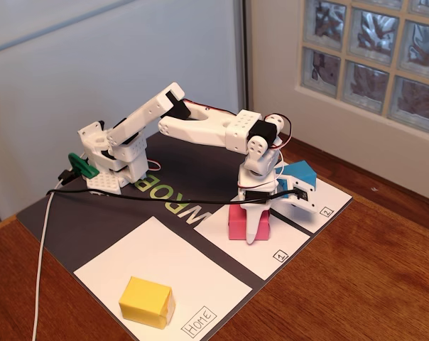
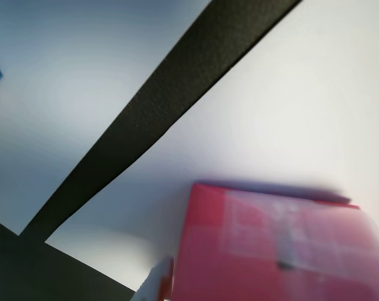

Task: Move box red to home

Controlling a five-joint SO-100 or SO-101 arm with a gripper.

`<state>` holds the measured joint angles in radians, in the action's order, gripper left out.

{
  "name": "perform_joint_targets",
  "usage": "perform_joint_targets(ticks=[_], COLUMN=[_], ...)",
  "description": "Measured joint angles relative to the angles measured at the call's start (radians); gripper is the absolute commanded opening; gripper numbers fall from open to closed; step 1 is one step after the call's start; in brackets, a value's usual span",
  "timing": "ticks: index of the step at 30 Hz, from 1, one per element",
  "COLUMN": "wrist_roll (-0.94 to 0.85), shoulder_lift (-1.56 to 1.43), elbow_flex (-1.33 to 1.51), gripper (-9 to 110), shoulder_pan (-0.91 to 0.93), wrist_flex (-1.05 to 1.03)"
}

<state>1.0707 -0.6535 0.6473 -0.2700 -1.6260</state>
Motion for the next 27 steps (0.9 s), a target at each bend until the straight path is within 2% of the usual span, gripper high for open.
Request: perform_joint_targets(ticks=[14,23,27], wrist_roll=[-0.017,-0.061,-0.074], shoulder_lift=[0.002,-0.003,-0.100], elbow_flex=[-0.048,-0.351,-0.373], gripper=[5,4,4], shoulder_pan=[0.002,0.038,0.060], wrist_flex=[-0.040,-0.141,-0.141])
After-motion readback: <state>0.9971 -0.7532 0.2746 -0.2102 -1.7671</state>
